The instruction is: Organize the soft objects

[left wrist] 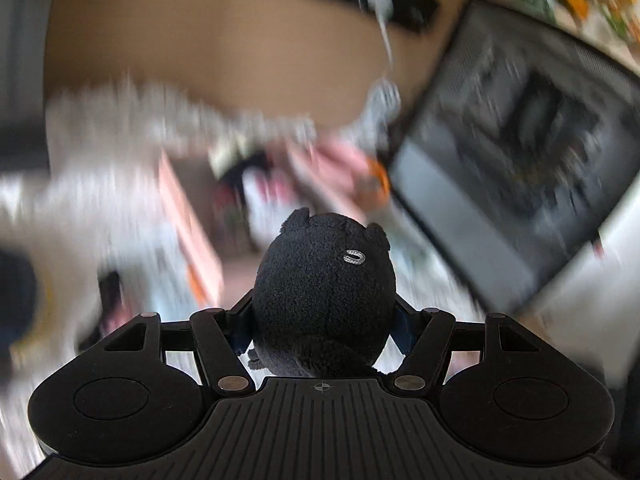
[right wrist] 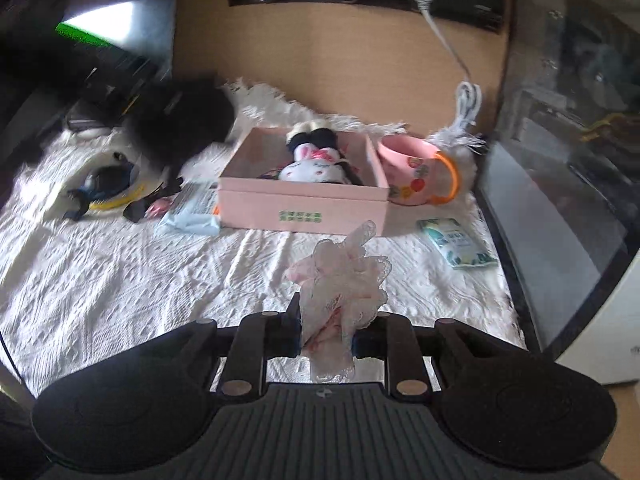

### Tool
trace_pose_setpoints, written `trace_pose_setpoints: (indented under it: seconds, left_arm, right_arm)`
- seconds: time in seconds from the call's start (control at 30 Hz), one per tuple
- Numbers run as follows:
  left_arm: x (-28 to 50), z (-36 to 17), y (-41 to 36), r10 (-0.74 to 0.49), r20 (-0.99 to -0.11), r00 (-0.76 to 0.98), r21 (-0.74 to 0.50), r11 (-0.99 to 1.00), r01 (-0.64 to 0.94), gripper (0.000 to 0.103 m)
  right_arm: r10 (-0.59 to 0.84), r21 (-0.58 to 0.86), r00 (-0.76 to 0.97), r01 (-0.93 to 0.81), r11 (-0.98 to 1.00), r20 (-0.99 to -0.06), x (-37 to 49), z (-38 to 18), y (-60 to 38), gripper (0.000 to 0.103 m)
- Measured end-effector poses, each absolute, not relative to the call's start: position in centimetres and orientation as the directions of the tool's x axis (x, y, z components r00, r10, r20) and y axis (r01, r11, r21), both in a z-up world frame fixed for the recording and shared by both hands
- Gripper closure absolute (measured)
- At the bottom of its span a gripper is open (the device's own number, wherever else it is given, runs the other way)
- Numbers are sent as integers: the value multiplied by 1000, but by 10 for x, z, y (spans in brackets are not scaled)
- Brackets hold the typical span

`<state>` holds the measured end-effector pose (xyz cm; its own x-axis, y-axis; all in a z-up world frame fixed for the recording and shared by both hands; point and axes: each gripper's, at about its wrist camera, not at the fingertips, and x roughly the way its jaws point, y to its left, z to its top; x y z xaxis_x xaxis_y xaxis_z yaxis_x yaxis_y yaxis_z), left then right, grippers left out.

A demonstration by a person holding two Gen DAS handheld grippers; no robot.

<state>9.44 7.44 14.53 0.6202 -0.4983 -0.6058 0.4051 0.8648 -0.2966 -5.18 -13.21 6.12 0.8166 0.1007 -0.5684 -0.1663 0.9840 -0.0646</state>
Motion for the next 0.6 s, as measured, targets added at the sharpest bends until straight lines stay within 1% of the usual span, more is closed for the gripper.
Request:
trace_pose_setpoints:
  seconds: [0.07,0.13,0.17,0.2,0.27,0.33,0.4,0.5,0.6]
  left_arm:
    - [119,167,67,-483,-549,682,-291,876,385,32]
    - [147,184,58,-498,-507,703,-325,866,379,31]
    - [161,187,53,-521,-502,691,-348,853,390,29]
    - [175,188,46,-536,-516,668,-362,843,397,28]
    - [201,179,36,-504,-571,647,-351,863,362,30]
    - [213,165,31,-450,-590,671,-304,893,331,30]
    - [214,152,34,-444,-555,704,-316,895,315,31]
    - [209,140,54,-497,-473,728,-430,851,301,32]
    - [201,137,68,-473,-465,748,-444,856,266,32]
  right_arm:
    - [91,-56,825,-147,987,-558,-53,62,-135,82]
    - [81,-58,831,-135,989,-551,-52,64,-138,82]
    - [77,-59,833,-130,990,-548,-51,65,-139,82]
    - [72,-61,835,-126,990,-545,-49,66,-140,82]
    - [65,-62,837,-117,991,-544,-46,68,-142,82]
    - [56,-61,834,-107,992,-548,-41,69,-145,82]
    - [51,-62,831,-102,993,-554,-36,70,-148,82]
    - [50,-52,822,-96,994,-568,-23,73,-154,82]
    - [86,-13,819,-113,994,-567,0,89,-160,82]
